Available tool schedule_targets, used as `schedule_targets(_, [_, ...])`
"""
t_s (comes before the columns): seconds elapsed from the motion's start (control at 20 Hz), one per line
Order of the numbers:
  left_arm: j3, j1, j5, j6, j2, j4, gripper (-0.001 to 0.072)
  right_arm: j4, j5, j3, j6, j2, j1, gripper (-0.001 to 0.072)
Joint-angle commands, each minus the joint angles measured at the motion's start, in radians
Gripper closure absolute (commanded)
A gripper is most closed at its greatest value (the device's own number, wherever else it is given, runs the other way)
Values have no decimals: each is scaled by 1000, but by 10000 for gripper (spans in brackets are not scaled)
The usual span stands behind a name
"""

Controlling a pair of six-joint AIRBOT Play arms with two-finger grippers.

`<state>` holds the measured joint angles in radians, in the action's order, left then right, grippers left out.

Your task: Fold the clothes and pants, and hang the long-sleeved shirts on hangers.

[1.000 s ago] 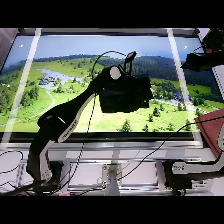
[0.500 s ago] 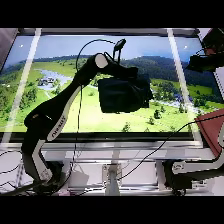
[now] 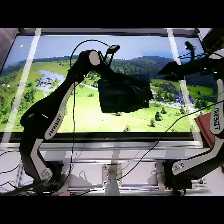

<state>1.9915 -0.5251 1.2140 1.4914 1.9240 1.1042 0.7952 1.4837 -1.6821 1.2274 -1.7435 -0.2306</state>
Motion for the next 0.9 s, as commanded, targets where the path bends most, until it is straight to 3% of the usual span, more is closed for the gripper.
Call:
schedule_targets(0.0, [0, -27, 10, 1, 11, 51, 680, 170, -73, 6, -13, -39, 151, 94])
schedule_targets(0.15, [0, -29, 10, 1, 11, 48, 680, 334, -146, 6, 2, -44, 248, 94])
schedule_targets(0.45, [0, -28, 17, 0, 11, 48, 680, 447, -193, 5, 156, -98, 248, 94])
schedule_targets(0.7, [0, -28, 18, 0, 11, 48, 680, 394, -180, 4, 204, -125, 177, 96])
schedule_targets(0.85, [0, -28, 18, 0, 11, 48, 680, 193, -168, 4, 168, -168, 124, 97])
